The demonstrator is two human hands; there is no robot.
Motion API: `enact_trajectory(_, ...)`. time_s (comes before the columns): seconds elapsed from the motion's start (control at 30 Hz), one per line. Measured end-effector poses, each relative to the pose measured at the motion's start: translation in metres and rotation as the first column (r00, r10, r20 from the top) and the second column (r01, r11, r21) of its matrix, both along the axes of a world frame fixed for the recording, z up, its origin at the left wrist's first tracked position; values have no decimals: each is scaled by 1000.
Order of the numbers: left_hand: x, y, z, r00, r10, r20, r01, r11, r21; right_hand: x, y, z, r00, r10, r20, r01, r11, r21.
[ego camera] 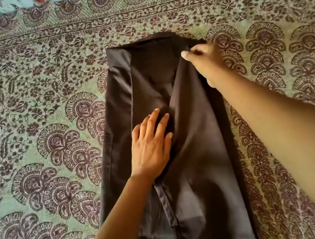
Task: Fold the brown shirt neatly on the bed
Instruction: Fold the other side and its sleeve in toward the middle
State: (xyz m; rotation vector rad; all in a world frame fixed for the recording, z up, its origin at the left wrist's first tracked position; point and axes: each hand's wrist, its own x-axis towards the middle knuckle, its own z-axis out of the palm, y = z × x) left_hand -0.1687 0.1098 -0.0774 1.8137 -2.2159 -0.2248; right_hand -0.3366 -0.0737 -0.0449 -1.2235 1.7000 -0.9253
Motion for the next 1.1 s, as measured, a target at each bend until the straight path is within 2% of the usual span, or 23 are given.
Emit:
enact_trajectory(0.1,0,-2,9,997,51,-60,-53,998,-38,-3,0,-4,995,-63,74,67,996,-51)
enact_trajectory(0.23,1,-6,14,992,-23,-121,20,1000,-24,-8,4,-3,998,36,-55,-41,994,-98)
enact_trajectory(0.3,3,-10,22,962,103,-253,-96,995,39,-11,9,-4,992,79,-102,-87,993,-85)
enact_trajectory(0.37,1,-20,31,895,253,-367,-200,964,177,-13,14,-7,992,80,-94,-87,994,-67)
enact_trajectory(0.47,0,-31,38,879,342,-333,-205,901,383,-12,23,-8,991,109,-79,-112,993,-42)
enact_trajectory(0.57,7,-30,39,769,532,-355,-374,825,424,-9,28,-10,984,123,-133,-132,989,-61)
enact_trajectory(0.63,8,-24,40,763,589,-266,-467,788,401,-8,28,-12,977,131,-170,-145,987,-70)
enact_trajectory(0.73,1,-12,41,865,492,-99,-467,861,200,-6,29,-17,962,157,-221,-185,976,-112)
enact_trajectory(0.8,-4,-7,42,921,374,-111,-374,927,23,-6,31,-20,943,190,-274,-240,957,-163)
enact_trajectory(0.87,-9,-2,37,975,167,-148,-180,981,-78,-7,32,-23,887,233,-399,-330,924,-193)
enact_trajectory(0.9,-11,2,32,991,43,-123,-52,996,-72,-7,33,-25,803,241,-546,-383,910,-162)
enact_trajectory(0.93,-13,6,24,995,-76,-58,74,997,-37,-7,34,-26,674,236,-700,-418,903,-97)
enact_trajectory(0.97,-14,10,16,985,-171,21,171,985,19,-8,35,-27,546,229,-806,-426,904,-32)
enact_trajectory(1.0,-14,13,8,968,-234,86,229,971,71,-8,36,-28,470,223,-854,-415,910,9)
enact_trajectory(1.03,-13,13,2,954,-266,138,253,962,106,-7,39,-26,443,212,-871,-396,918,22)
enact_trajectory(1.1,-11,11,-3,936,-295,190,269,951,152,-5,48,-22,456,165,-874,-397,917,-34)
